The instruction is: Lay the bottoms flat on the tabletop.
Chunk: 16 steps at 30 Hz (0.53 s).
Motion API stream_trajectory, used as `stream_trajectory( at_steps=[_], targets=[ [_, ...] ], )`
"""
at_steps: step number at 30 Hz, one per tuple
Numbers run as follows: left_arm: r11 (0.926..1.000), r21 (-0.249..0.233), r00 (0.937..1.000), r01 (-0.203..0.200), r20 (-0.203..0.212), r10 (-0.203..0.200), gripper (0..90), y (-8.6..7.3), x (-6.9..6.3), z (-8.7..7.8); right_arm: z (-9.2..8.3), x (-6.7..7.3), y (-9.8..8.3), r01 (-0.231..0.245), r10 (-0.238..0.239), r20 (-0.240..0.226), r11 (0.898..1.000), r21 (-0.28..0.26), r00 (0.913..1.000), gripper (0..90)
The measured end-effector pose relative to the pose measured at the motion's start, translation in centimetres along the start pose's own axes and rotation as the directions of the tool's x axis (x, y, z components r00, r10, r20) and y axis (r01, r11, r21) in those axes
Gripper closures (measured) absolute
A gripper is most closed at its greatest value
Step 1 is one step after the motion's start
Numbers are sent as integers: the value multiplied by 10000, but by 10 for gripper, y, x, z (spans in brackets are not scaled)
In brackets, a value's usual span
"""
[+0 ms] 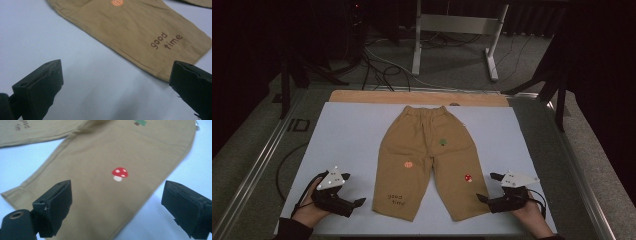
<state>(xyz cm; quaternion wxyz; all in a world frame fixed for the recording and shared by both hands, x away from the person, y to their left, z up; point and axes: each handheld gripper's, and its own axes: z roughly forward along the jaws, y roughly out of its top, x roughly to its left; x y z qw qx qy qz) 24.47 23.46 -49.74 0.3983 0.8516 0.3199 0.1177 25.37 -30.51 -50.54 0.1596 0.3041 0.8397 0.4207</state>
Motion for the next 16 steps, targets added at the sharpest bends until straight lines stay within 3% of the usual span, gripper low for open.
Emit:
stream_trajectory(
  at_steps=[3,16],
  targets=[
    [10000,-31,10000,28,5,-28,4,0,0,0,1,0,-1,-200,200,-78,9998,-68,9998,99],
    [9997,-193,9999,126,3,-126,5,-1,4,0,3,0,-1,-192,190,-185,9998,-62,9996,100]
  ],
)
